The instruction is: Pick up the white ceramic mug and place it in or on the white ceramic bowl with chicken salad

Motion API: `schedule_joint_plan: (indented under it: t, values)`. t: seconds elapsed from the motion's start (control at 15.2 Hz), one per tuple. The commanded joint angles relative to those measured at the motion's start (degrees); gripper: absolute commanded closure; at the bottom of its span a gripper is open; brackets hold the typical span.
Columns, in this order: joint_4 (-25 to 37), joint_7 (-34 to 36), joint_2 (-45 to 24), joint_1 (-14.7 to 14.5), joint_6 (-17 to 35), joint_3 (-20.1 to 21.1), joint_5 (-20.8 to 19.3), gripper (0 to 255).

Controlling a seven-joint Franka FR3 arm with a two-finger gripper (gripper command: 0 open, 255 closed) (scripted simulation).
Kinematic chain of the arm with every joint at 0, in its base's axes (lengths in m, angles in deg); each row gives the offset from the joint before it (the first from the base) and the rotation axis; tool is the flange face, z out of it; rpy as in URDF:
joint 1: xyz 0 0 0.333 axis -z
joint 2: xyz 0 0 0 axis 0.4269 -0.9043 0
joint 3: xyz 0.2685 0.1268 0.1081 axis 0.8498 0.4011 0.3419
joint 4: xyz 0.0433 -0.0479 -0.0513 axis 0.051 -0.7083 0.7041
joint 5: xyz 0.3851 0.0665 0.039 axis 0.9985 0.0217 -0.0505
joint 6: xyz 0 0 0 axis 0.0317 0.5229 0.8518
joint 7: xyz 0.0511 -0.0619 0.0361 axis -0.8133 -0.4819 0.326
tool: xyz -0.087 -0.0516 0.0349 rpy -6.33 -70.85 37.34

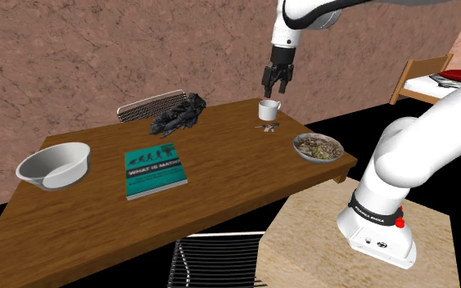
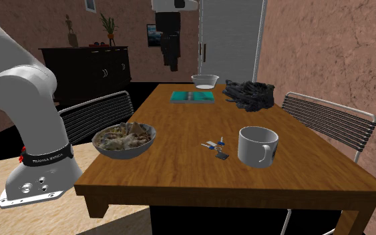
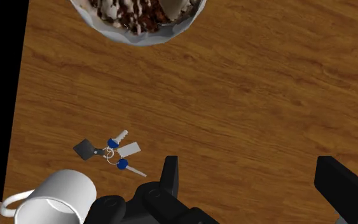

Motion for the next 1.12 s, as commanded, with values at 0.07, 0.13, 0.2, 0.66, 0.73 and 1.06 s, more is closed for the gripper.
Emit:
schedule_joint_plan:
  t: [0.07,0.13,0.2,0.66,0.73,1.06]
  values:
    - [1.87,-2.64,-5.39,0.70,2.98,-1.95,-1.12,0]
    - [2.67,-3.48,-7.27,0.92,3.89,-2.56,-1.38,0]
    - [3.55,-4.32,-9.18,1.12,4.76,-3.17,-1.59,0]
    - [11.48,-10.27,-23.16,2.58,9.70,-6.98,-1.74,0]
    - [12.88,-11.13,-25.23,2.84,10.22,-7.43,-1.57,0]
    - [20.89,-15.35,-35.80,4.54,12.01,-9.16,-0.16,0]
